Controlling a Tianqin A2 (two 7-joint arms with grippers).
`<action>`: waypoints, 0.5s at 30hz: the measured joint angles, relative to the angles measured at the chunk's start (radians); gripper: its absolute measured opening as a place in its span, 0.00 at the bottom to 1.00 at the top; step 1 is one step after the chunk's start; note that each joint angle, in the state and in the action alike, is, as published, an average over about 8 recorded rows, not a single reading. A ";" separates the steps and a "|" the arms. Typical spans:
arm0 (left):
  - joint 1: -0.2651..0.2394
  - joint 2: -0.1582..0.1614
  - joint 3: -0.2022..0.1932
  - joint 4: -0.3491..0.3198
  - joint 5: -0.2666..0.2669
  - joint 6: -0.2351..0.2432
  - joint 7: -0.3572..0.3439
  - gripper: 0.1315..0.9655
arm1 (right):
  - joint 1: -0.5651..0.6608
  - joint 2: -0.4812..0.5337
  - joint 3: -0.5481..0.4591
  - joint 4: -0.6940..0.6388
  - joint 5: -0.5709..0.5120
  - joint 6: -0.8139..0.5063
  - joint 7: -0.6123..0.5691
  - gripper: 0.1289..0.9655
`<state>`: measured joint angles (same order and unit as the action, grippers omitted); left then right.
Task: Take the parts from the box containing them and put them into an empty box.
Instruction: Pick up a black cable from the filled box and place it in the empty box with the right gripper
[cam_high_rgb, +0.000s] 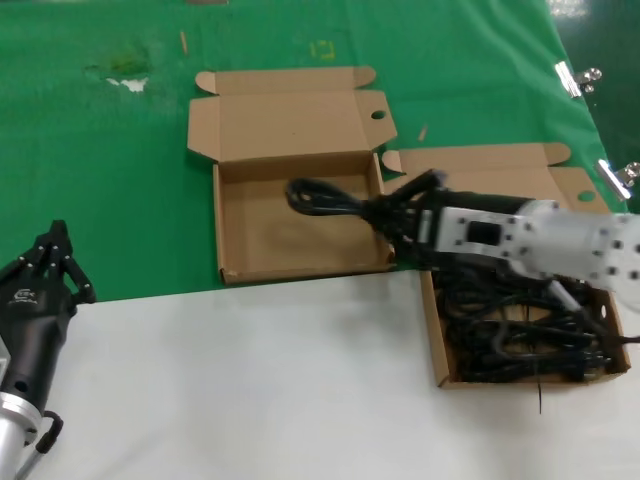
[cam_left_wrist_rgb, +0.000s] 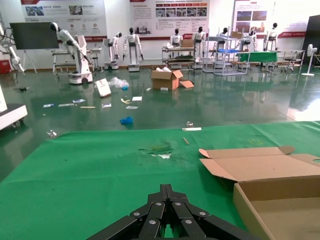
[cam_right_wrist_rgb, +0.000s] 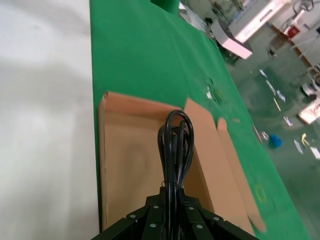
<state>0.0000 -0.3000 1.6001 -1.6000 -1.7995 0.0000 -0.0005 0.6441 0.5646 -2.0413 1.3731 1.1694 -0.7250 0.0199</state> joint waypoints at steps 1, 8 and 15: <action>0.000 0.000 0.000 0.000 0.000 0.000 0.000 0.01 | 0.011 -0.025 -0.011 -0.021 -0.015 0.009 -0.007 0.05; 0.000 0.000 0.000 0.000 0.000 0.000 0.000 0.01 | 0.081 -0.173 -0.068 -0.200 -0.079 0.079 -0.085 0.05; 0.000 0.000 0.000 0.000 0.000 0.000 0.000 0.01 | 0.151 -0.293 -0.097 -0.421 -0.067 0.163 -0.209 0.05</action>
<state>0.0000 -0.3000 1.6001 -1.6000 -1.7996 0.0000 -0.0005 0.7952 0.2721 -2.1380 0.9523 1.1021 -0.5622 -0.1892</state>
